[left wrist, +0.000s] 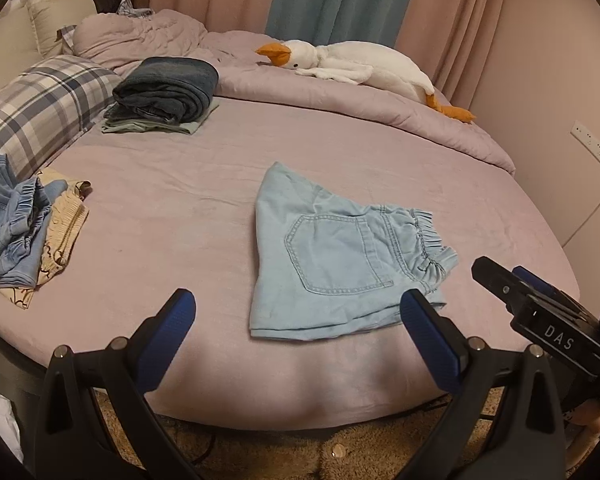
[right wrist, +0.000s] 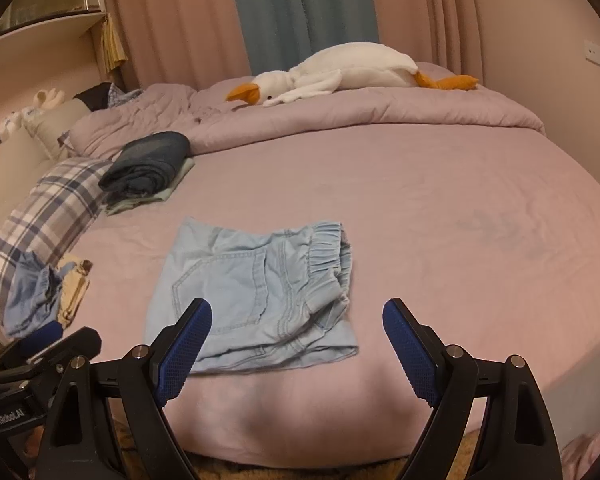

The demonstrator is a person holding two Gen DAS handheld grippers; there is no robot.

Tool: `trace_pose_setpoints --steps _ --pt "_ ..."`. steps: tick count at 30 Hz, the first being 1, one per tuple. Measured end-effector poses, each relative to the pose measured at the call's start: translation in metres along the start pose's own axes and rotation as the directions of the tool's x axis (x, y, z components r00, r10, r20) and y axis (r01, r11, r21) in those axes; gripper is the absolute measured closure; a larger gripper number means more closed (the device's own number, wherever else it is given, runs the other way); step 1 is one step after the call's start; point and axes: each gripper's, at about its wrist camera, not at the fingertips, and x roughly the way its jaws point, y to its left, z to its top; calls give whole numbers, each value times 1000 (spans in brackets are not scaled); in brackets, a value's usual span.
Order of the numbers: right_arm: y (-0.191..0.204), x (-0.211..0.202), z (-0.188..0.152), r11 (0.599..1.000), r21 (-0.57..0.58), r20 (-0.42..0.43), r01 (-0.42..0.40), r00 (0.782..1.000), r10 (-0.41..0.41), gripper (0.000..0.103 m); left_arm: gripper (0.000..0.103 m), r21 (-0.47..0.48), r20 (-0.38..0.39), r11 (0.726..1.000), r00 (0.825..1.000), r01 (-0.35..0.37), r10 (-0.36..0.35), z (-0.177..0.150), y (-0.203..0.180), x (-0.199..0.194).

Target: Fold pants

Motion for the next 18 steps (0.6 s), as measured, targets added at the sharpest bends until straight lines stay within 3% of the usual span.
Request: trace_pose_setpoints --steps 18 --pt "0 -1 -1 1000 3 -2 10 1000 -10 16 1 16 9 1000 1000 -16 15 1 -3 -4"
